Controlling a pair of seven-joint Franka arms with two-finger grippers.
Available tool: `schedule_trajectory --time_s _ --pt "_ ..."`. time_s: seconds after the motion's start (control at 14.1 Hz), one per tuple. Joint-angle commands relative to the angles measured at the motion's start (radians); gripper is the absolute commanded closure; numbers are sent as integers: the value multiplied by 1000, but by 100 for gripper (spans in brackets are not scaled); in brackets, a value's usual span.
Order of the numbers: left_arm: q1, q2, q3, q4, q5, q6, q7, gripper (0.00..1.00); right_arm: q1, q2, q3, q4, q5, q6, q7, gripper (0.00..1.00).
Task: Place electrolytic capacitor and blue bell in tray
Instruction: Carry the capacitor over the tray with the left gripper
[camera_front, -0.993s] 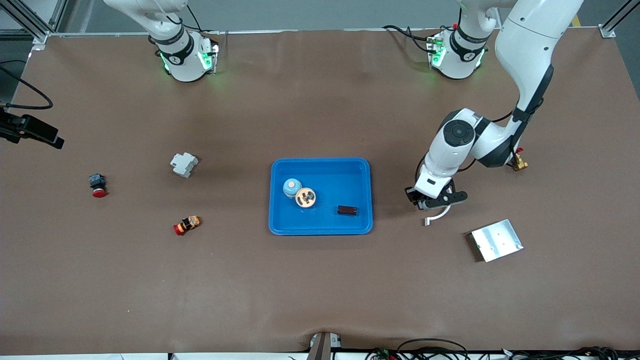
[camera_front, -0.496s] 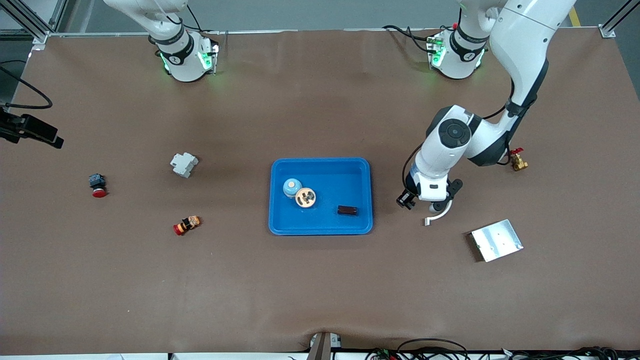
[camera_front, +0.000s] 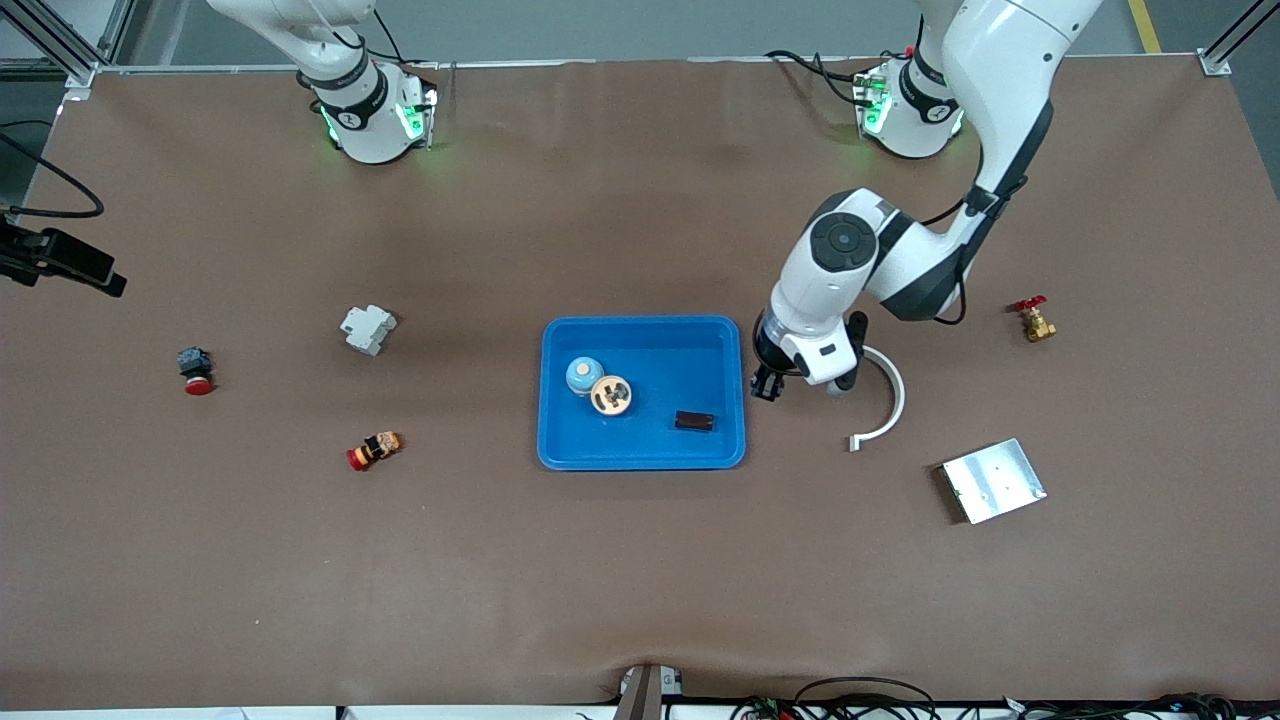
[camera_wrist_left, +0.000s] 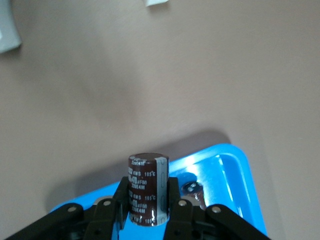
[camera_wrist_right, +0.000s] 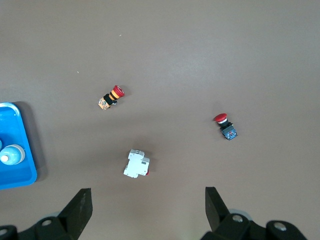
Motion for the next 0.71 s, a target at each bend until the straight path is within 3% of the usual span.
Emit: schedule_trajectory --time_s 0.0,0.35,0.64 --pt "-53 8 8 13 -8 -27 -123 100 -14 -9 9 -7 -5 -6 -13 0" --pt "-133 52 12 32 41 -56 -322 100 -15 -9 9 -7 -5 -5 -13 0" --pt "-185 156 12 156 154 -169 -473 100 -15 -9 9 -5 -5 -5 -13 0"
